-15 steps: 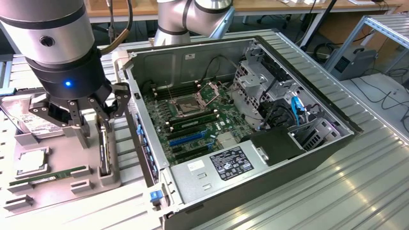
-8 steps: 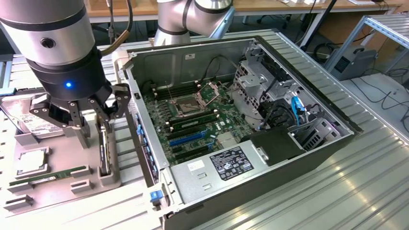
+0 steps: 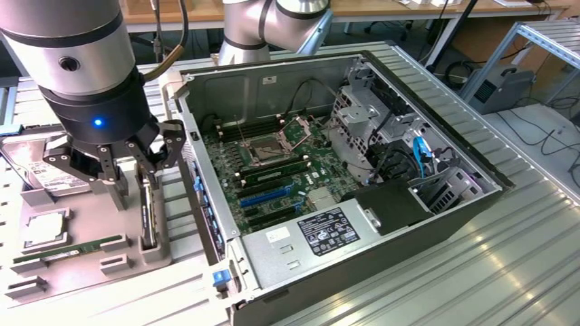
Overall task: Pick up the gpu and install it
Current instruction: 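Pick up the gpu and move the gpu toward the slot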
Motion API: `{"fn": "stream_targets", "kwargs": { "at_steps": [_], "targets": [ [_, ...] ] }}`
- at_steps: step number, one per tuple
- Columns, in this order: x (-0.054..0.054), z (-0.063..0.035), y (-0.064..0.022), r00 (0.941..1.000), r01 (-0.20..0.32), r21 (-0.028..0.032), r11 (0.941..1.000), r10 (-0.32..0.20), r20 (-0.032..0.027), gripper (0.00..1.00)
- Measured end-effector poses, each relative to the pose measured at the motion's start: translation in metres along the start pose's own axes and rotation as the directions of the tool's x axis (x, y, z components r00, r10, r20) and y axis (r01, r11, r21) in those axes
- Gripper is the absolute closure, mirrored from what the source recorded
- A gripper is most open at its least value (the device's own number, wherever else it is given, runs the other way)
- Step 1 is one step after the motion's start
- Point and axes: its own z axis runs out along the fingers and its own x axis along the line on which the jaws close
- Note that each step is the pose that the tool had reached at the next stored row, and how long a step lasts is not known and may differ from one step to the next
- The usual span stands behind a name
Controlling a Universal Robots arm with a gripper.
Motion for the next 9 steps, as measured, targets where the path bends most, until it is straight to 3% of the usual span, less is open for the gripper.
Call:
{"fn": "stream_targets", "kwargs": {
  "at_steps": [9],
  "targets": [
    [0.0001,0.0027,-0.0001,1.0,0.0,0.0,1.0,0.0,0.0,0.58]
  ]
}}
